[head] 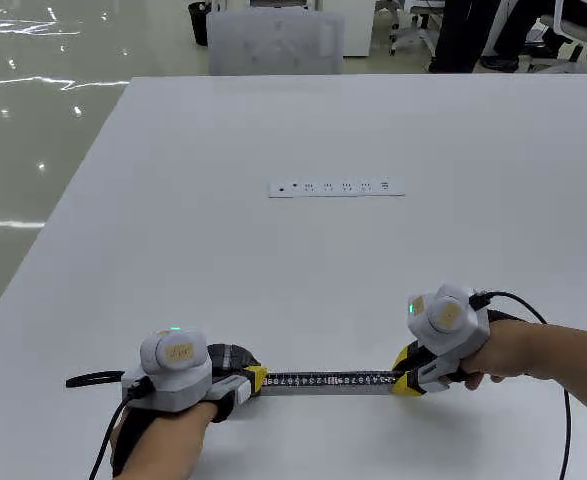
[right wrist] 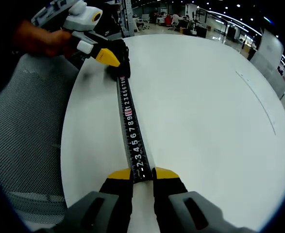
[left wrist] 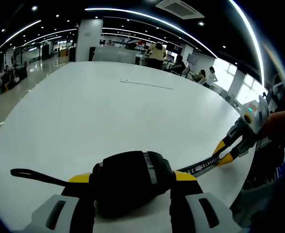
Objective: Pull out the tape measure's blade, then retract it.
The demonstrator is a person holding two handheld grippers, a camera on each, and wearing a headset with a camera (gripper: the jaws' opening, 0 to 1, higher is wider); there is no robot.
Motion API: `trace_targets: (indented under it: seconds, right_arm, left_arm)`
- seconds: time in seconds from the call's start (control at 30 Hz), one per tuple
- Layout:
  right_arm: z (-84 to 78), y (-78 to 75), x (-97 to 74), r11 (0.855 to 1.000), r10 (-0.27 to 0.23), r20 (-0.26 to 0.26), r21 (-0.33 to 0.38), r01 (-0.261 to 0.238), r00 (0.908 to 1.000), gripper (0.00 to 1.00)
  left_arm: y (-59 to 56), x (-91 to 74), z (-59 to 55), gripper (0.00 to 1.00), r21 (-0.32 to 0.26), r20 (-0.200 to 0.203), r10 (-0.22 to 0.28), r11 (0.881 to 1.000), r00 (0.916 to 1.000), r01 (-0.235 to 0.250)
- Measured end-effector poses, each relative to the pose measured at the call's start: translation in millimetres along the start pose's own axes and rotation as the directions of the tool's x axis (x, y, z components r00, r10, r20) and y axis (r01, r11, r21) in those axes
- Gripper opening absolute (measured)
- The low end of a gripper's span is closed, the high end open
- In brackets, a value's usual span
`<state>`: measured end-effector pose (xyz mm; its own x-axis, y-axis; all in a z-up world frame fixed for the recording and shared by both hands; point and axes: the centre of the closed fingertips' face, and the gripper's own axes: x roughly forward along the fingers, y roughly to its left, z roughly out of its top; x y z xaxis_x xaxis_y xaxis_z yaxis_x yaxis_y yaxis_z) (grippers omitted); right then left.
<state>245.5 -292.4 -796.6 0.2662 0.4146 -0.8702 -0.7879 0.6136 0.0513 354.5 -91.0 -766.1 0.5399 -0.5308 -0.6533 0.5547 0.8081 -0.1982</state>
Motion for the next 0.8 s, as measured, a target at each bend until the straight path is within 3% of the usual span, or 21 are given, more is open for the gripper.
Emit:
trace_targets:
  seconds: [0.8]
  right_arm:
    - [11.5, 2.5, 7.5, 1.0, -0.003, 0.021, 0.008, 0.003, 0.9998, 0.14]
  left_arm:
    - [0.2, -0.4, 0.2, 0.59, 0.001, 0.0, 0.0, 1.0, 1.0, 0.0]
